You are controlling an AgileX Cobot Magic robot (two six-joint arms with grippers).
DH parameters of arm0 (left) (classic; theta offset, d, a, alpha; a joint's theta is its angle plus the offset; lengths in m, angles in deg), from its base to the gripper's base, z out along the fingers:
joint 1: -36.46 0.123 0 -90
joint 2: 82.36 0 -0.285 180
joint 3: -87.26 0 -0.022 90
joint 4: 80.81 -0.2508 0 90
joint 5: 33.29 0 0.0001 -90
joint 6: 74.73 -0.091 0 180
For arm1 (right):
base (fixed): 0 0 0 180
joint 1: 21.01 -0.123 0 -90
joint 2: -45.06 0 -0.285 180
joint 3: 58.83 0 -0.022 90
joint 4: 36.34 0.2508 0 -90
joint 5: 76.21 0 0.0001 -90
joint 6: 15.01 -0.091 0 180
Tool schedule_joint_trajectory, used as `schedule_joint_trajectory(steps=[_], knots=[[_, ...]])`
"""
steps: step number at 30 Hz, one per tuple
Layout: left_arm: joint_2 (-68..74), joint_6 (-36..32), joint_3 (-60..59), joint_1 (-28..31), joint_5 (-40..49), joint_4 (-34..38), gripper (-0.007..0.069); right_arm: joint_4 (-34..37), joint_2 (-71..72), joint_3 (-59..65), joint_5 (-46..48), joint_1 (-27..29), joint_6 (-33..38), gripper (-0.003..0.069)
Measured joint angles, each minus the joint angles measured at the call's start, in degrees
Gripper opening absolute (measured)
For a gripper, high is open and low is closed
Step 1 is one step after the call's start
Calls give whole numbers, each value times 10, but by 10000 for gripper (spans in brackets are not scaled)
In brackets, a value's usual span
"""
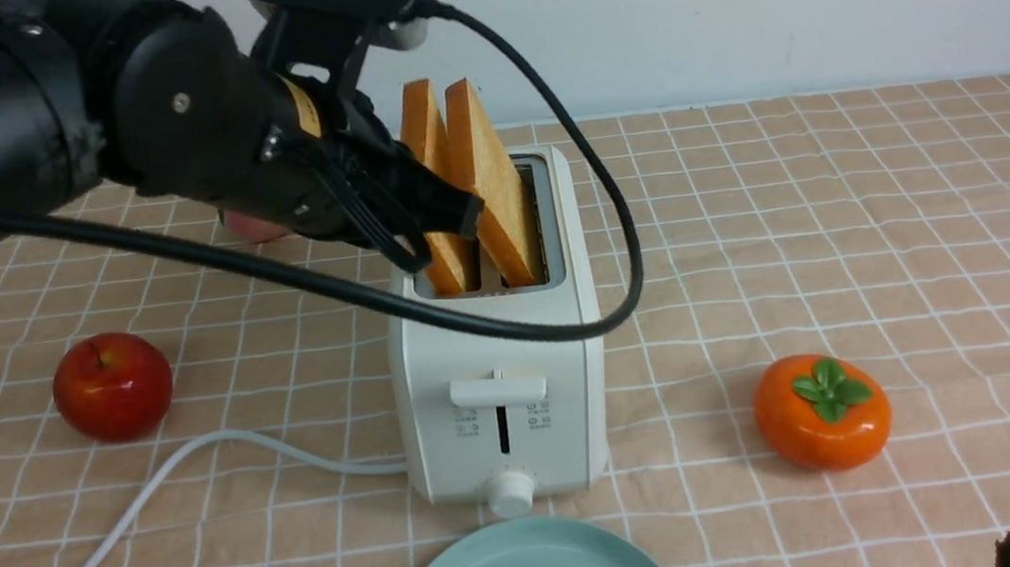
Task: Take toasted bread from bread machine on light coffee tablecloth place on plate.
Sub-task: 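Reach for a toast slice standing in the toaster with the left gripper, then place the slice of bread on the plate with the left gripper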
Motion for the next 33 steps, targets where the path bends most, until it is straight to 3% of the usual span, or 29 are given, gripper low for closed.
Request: schedule_joint_trajectory(steps=[8, 13, 19, 25, 31, 33], knots=[[-107, 17, 0, 0, 65, -41, 17, 0, 0, 0, 0, 0, 0, 34], [-188, 61, 0, 0, 161, -2, 17, 1, 0, 0, 0, 0, 0, 37], [-239, 62, -13, 0, 295, 88, 17, 4, 0, 0, -2, 0, 0, 41], [-243, 9, -137, 0, 347, 251, 17, 14, 0, 0, -5, 0, 0, 42], [-230, -94, -258, 0, 259, 337, 17, 31, 0, 0, -5, 0, 0, 44], [-210, -161, -283, 0, 227, 369, 17, 37, 0, 0, -5, 0, 0, 46]])
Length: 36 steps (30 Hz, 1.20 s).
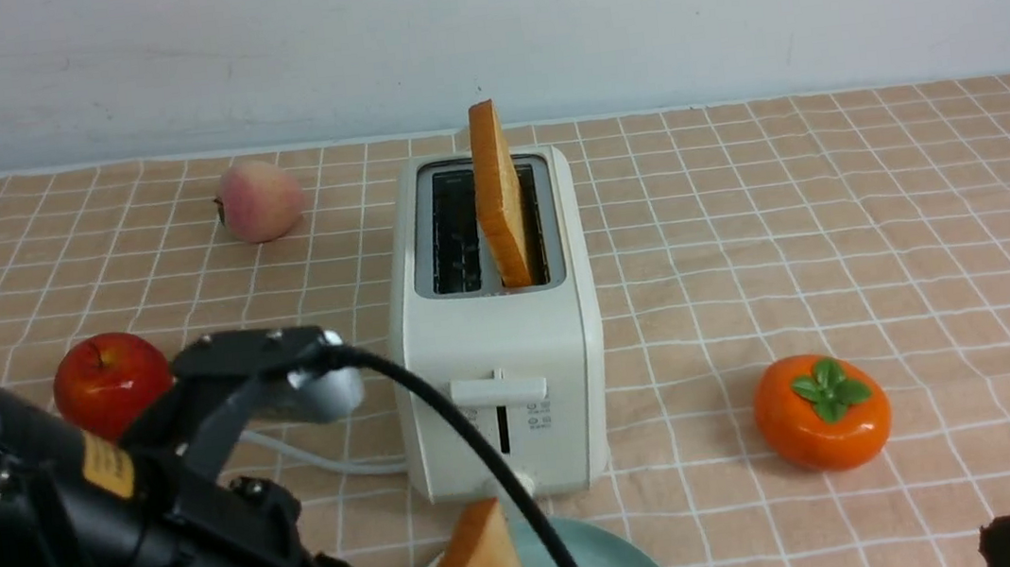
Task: Take toasted bread from bread machine on light coffee tablecloth place on plate.
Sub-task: 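Place the slice of bread on the plate with the left gripper, then grasp the toast slice in the toaster and pull it up out of the slot with the right gripper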
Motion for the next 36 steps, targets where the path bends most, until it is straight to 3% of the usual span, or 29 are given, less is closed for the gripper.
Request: schedule_joint_trajectory(steps=[8, 15, 19, 24, 26, 28, 29, 30, 31, 32, 34, 35, 36], knots=[[94, -110, -4, 0, -54, 99, 17, 24, 0, 0, 14, 0, 0, 53], [145, -111, -4, 0, -107, 93, 19, 34, 0, 0, 26, 0, 0, 57], [172, -88, -4, 0, -127, 69, 103, 39, 0, 0, 37, 0, 0, 59], [177, -44, -4, 0, -130, -6, 276, 37, 0, -9, 46, 0, -1, 59], [171, 5, -1, 0, -115, -92, 386, 17, -8, -49, 56, 0, -16, 59], [163, 51, 7, 0, -91, -153, 424, -10, -21, -87, 60, 0, -45, 59], [162, 57, 9, 0, -91, -160, 426, -13, -21, -91, 61, 0, -49, 59], [153, 116, 20, 0, -74, -222, 431, -45, -42, -131, 72, 0, -87, 59], [152, 116, 21, 0, -72, -229, 431, -53, -45, -141, 74, 0, -98, 59], [143, 167, 29, 0, -60, -269, 415, -79, -69, -172, 87, 0, -126, 60], [124, 244, 35, 0, -38, -325, 344, -110, -105, -216, 100, 0, -158, 60], [108, 281, 36, 0, -25, -351, 259, -127, -130, -246, 104, -4, -169, 60], [105, 281, 36, 0, -25, -351, 259, -128, -138, -250, 104, -6, -171, 60]])
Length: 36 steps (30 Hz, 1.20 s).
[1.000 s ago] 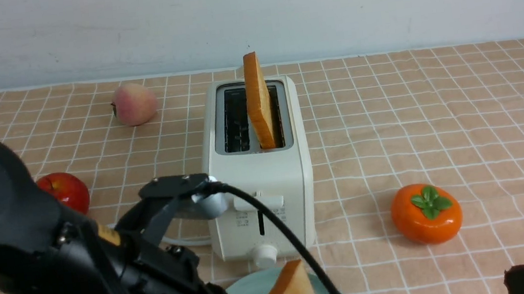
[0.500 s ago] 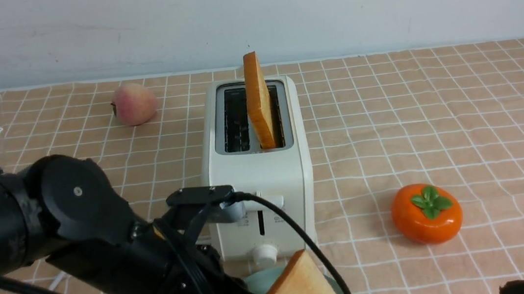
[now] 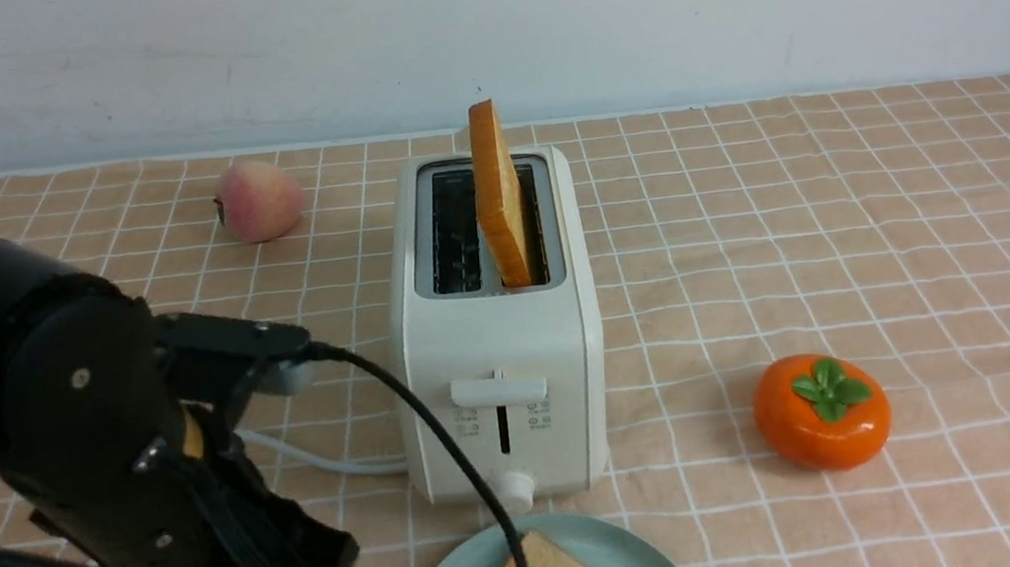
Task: Take toasted bread from bread machine on light coffee tablecloth place on plate.
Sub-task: 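Grasp the toast slice in the toaster and pull it up out of the slot with the right gripper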
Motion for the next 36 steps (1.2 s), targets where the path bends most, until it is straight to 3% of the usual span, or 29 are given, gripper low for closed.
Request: schedule_joint_trajectory(steps=[1, 2, 3, 5, 11, 15, 18, 19, 22, 26, 30, 32, 34, 35, 36], knots=[[-28, 39, 0, 0, 12, -18, 138, -12, -34, -30, -1, -16, -6, 60], [-49, 52, 0, 0, 11, -23, 63, -18, -56, -46, -6, -32, -9, 60], [-67, 59, 0, 0, 6, -25, 11, -22, -78, -61, -11, -50, -11, 60], [-120, 71, 0, 0, -21, -22, -14, -44, -129, -91, -31, -91, -27, 65], [-261, 91, -20, 0, -73, -6, -14, -127, -257, -185, -77, -185, -98, 136], [-355, 92, -91, 0, -77, -3, -14, -180, -344, -279, -106, -233, -120, 278], [-424, 92, -157, 0, -84, -1, -14, -200, -411, -361, -125, -264, -136, 423], [-428, 92, -161, 0, -84, -1, -14, -200, -411, -361, -126, -264, -136, 423], [-498, 92, -223, 0, -84, 0, -14, -209, -482, -442, -153, -288, -143, 567], [-551, 92, -250, 0, -67, 8, -14, -231, -536, -481, -177, -296, -145, 621], [-597, 92, -253, 0, -48, 19, -14, -295, -581, -494, -185, -296, -178, 579], [-611, 92, -253, 0, -47, 22, -14, -323, -584, -499, -183, -297, -193, 491], [-617, 92, -253, 0, -46, 22, -14, -354, -582, -508, -167, -301, -199, 316], [-618, 92, -253, 0, -46, 22, -14, -354, -581, -509, -164, -301, -200, 297], [-618, 92, -253, 0, -45, 21, -14, -361, -575, -518, -153, -302, -203, 141]])
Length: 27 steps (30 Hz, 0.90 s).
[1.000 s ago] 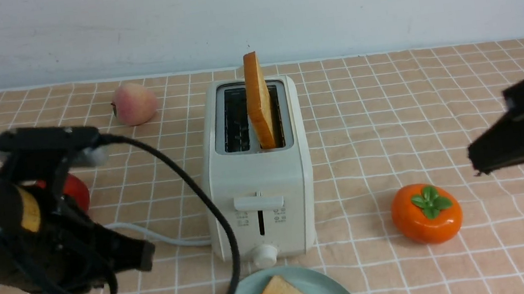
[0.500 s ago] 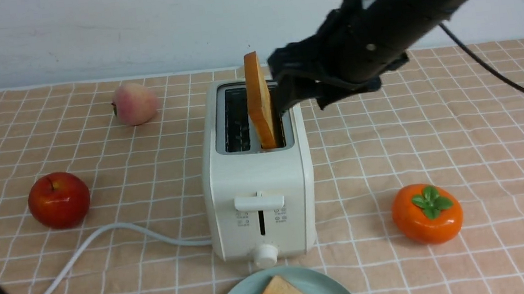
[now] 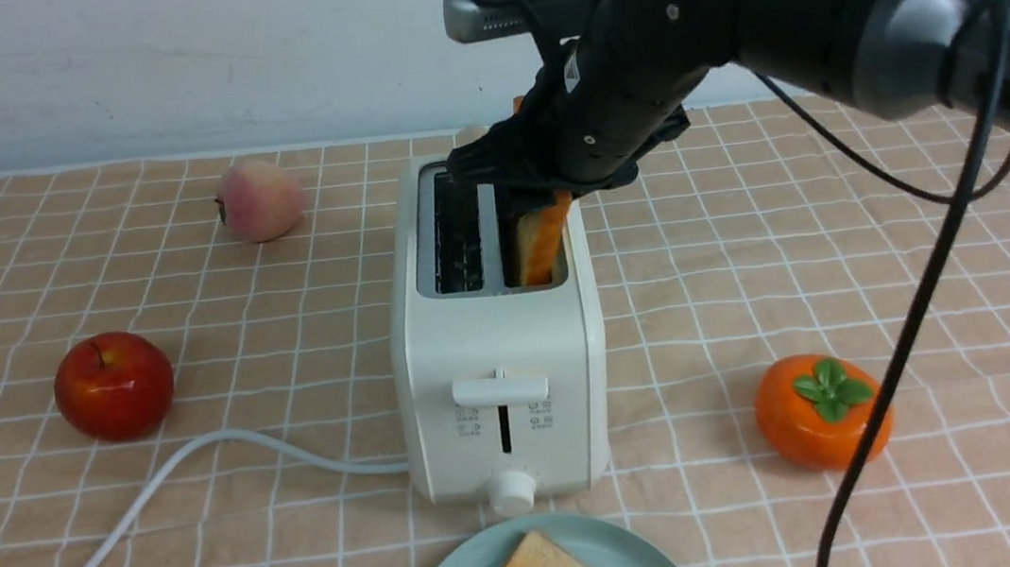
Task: Take toasted bread from bread machine on light coffee tablecloth place on plate.
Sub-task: 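Grasp the toast slice in the toaster and pull it up out of the slot with the right gripper, then place the held slice of bread on top of the slice on the plate with the right gripper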
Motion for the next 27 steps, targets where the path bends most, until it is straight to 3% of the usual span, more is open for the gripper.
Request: schedule_joint_trajectory(steps=[2, 5, 12, 17, 22, 27], knots=[[0, 0, 0, 0, 0, -9, -14, -3, 15, -13, 14, 0, -2, 89], [0, 0, -1, 0, -3, -30, -14, -6, 55, -34, 38, 0, 8, 109], [0, 0, -1, 0, -33, -79, -14, -13, 209, -54, 199, 0, 81, 110], [0, 0, -2, 0, -55, -93, -14, 3, 284, 3, 210, 0, 89, 110], [0, 0, -4, 0, -59, -94, -14, 101, 357, 178, 213, 0, 110, 110], [0, 0, -4, 0, -53, -94, -14, 237, 358, 358, 190, 0, 198, 110]])
